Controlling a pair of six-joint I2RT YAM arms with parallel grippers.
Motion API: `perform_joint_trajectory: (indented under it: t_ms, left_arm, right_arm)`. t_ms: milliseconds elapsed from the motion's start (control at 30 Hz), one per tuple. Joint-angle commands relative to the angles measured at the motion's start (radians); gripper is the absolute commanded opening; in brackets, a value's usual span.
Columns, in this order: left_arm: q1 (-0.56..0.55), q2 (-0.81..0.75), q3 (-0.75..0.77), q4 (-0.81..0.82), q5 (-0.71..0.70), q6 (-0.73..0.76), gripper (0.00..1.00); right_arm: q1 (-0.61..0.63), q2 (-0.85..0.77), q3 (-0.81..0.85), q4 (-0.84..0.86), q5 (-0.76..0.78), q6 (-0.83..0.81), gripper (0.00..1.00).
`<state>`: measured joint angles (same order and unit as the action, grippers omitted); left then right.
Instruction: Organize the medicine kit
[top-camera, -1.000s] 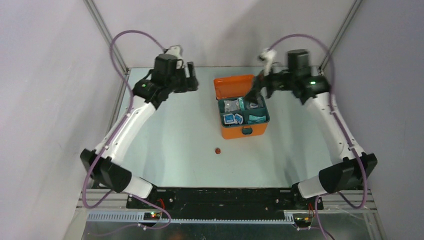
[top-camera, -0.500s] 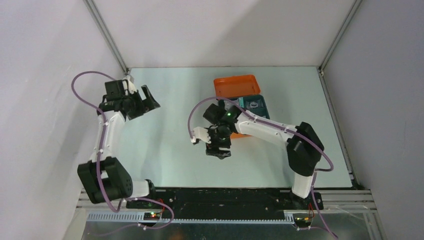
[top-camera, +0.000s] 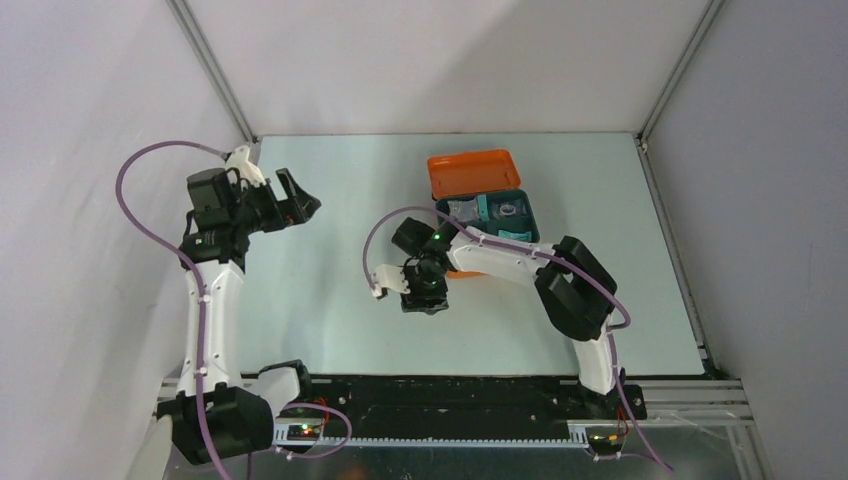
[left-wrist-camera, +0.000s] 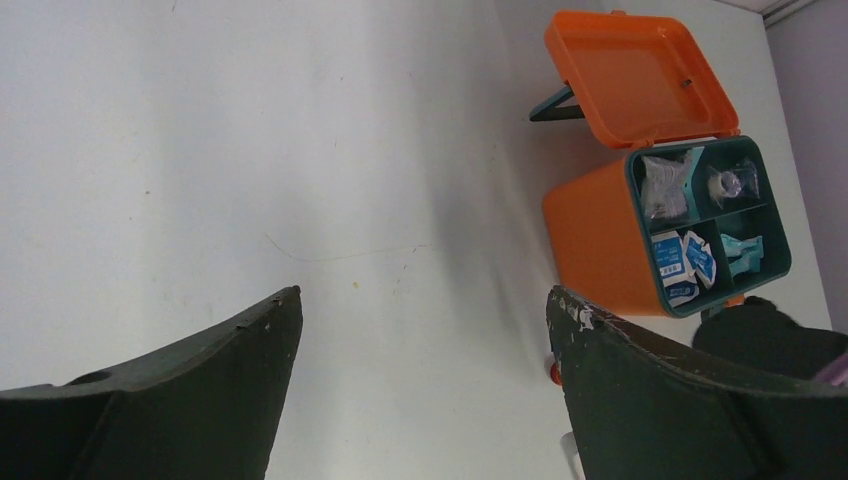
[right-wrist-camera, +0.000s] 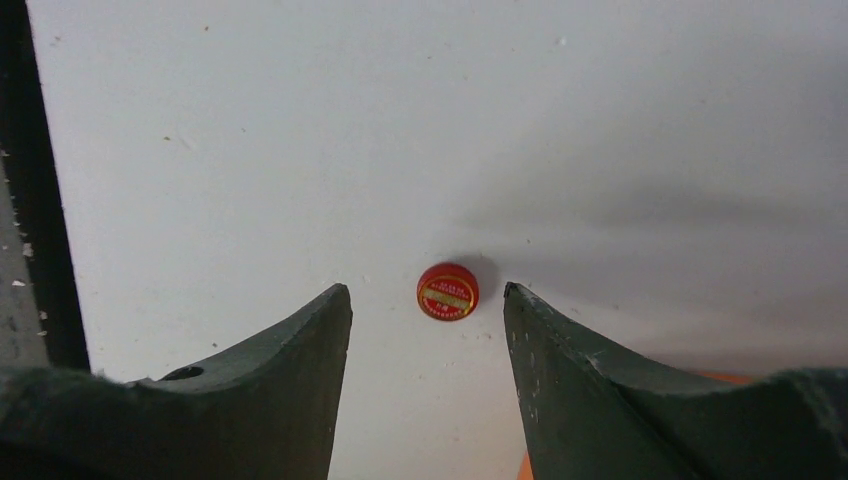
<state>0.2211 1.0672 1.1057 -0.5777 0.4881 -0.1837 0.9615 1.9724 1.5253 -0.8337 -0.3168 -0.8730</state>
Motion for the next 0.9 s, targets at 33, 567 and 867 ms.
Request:
perform_joint_trajectory:
  t_ms: [33,567,867]
  left_arm:
    - [0.004,-0.014,-0.01,0.033,0.015,0.011,0.96]
    - [0.004,0.0,-0.02,0.051,0.03,-0.014,0.95]
    - [0.004,0.001,-0.027,0.06,0.032,-0.02,0.95]
  right_arm:
    - [0.012,0.055,0.035,0.019,0.022,-0.053,0.63]
    - [-0.014,0.102,0.013,0.016,0.073,-0.055,0.64]
    - [-0.015,0.123,0.018,0.004,0.075,-0.042,0.52]
